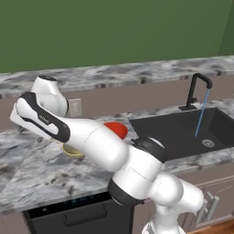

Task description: Rinse each bowl for a few seconds and place them down in the sink or on the counter.

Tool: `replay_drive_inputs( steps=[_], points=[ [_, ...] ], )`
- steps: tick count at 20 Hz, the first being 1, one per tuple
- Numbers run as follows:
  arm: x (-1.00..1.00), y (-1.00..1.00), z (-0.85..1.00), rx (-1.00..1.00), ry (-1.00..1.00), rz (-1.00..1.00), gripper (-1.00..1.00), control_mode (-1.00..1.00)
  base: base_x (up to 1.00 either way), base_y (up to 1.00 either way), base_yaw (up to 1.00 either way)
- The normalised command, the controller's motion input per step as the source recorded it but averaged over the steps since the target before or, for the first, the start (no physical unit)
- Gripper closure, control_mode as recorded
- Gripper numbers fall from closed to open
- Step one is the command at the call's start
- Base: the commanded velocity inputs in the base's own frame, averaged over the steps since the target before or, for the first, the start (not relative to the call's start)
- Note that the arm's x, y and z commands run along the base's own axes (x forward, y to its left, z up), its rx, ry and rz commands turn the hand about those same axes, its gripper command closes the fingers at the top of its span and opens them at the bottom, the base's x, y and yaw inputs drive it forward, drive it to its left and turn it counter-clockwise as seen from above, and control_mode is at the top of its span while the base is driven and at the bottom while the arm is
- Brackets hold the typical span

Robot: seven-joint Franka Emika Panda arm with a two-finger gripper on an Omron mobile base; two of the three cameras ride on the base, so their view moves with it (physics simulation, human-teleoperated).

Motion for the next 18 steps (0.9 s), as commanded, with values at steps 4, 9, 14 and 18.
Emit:
replay_drive_inputs(
  steps=[4, 9, 14, 18],
  points=[
    [0.34, 0.0, 0.0, -0.03, 0.0, 0.0, -1.0, -1.0, 0.0, 0.0, 0.0],
    [0.25, -0.05, 0.0, -0.04, 0.0, 0.0, -1.0, -1.0, 0.0, 0.0, 0.0],
    [0.22, -0.26, 0.07, -0.06, 0.01, 0.0, -1.0, -1.0, 0.0, 0.0, 0.0],
    [0.04, -0.35, 0.16, -0.06, 0.02, 0.01, -1.0, -1.0, 0.0, 0.0, 0.0]
  ],
)
